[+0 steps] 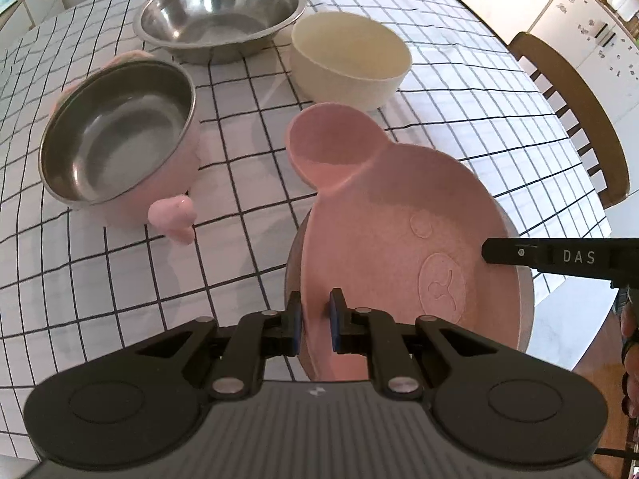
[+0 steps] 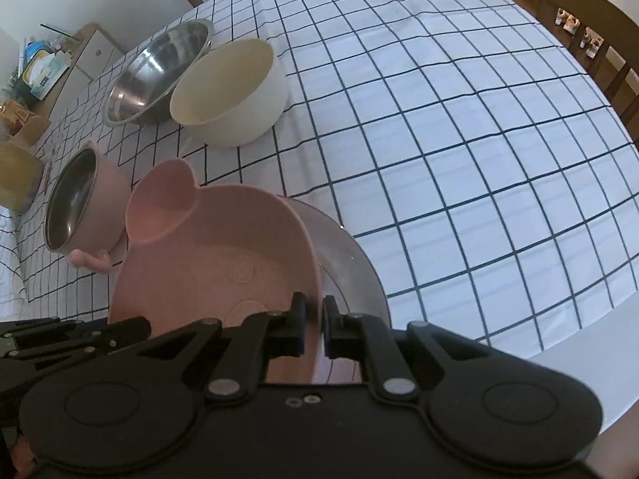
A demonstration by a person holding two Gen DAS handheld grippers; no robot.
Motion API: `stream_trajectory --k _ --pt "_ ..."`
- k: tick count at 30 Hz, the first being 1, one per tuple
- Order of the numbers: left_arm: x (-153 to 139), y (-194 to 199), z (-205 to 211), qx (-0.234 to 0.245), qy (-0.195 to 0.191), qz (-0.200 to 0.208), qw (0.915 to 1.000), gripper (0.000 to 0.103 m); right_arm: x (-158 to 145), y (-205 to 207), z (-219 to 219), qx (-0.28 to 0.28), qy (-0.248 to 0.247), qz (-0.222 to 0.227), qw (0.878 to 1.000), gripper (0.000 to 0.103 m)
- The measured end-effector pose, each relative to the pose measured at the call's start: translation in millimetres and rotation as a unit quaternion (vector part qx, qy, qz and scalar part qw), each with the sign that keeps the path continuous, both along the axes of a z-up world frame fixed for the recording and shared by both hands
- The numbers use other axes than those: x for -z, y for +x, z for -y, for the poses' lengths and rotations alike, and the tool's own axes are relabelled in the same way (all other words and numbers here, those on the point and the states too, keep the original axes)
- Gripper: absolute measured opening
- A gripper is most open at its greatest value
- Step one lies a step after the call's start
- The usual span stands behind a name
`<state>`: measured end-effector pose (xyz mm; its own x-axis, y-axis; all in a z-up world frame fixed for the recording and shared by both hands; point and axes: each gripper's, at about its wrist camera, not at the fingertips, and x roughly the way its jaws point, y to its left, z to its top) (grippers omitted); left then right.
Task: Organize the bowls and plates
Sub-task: 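Carry the pink plate with both grippers and lower it onto the white plates, then open both grippers to release the pink plate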
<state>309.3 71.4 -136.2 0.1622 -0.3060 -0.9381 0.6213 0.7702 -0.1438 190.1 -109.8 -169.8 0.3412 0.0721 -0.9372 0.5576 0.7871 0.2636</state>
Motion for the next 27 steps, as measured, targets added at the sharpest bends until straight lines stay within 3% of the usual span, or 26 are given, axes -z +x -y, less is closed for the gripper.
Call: stream_trajectory --k 8,19,22,24,27 --pt "1.7 1.7 -2.2 0.001 -0.007 -0.007 1.0 0.013 6.9 2.5 -0.2 -0.007 0.009 -0.004 1.0 0.019" --pt "-1.8 -2.9 -11.1 0.013 -0.02 -0.01 0.9997 0.015 -10.7 1.6 -10.1 -0.033 -0.031 0.002 0.999 0.034" --pt "-6.1 -4.8 -15.1 0.012 -0.025 -0.005 0.9996 0.03 -18.7 1.1 -17.6 -0.042 -0.047 0.007 0.998 0.039" --pt "-11.6 -6.0 -19.4 0.009 -0.032 0.005 0.9994 0.046 -23.6 1.3 -21.7 -0.045 -0.05 0.011 0.998 0.042" --pt "-22.5 -7.1 -26.1 0.01 -0.046 0.018 0.9988 0.049 -31.5 1.4 -27.7 -0.052 -0.054 0.02 0.997 0.045"
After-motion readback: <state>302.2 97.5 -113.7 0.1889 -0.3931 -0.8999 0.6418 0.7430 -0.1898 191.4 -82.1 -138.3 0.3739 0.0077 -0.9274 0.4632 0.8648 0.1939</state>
